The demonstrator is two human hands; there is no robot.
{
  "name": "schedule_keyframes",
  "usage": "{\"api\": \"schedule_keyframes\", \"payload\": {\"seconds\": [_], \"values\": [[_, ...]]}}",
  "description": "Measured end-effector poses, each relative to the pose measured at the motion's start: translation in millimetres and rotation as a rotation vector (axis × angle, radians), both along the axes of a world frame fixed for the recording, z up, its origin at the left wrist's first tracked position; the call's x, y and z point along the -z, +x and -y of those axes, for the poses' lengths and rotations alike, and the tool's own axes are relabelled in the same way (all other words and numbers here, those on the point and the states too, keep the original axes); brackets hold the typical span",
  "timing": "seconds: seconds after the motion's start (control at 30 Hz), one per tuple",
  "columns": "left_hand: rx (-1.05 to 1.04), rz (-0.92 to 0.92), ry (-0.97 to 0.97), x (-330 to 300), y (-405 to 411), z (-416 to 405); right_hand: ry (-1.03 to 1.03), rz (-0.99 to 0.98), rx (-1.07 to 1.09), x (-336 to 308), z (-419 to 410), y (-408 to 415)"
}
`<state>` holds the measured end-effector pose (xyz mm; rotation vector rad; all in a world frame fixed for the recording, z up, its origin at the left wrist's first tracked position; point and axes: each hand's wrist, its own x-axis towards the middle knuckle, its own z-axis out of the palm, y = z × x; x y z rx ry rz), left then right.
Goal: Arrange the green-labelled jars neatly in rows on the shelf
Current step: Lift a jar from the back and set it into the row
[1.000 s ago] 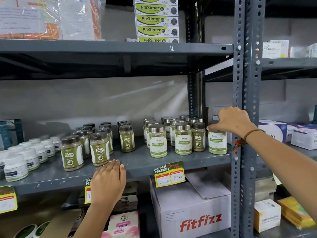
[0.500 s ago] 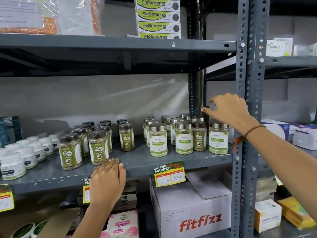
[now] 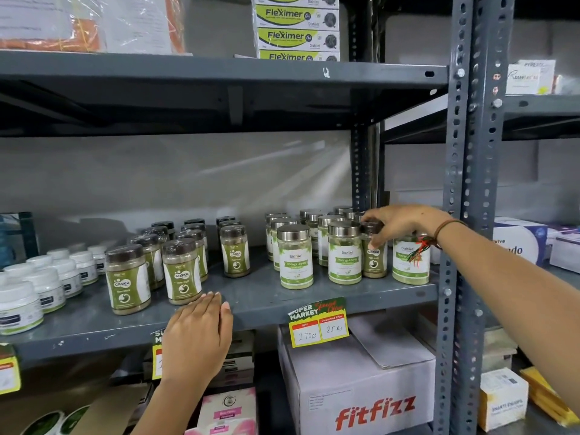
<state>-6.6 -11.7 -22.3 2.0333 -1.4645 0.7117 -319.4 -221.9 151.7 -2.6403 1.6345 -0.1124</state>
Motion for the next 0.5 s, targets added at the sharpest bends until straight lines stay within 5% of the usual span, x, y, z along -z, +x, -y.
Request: {"api": "schedule_keyframes", "payload": {"seconds": [0.3,0.5], "values": [[0.008,0.012,0.030,-3.8,-0.4,-3.7,-0.106,0.162,-0.001,-11.5,-11.6,-2.5],[0.002,0.019,0.038,-4.6,-1.6,-4.7,-0.366,0.227,-0.029,-41.6,-35.5,-2.4]]}}
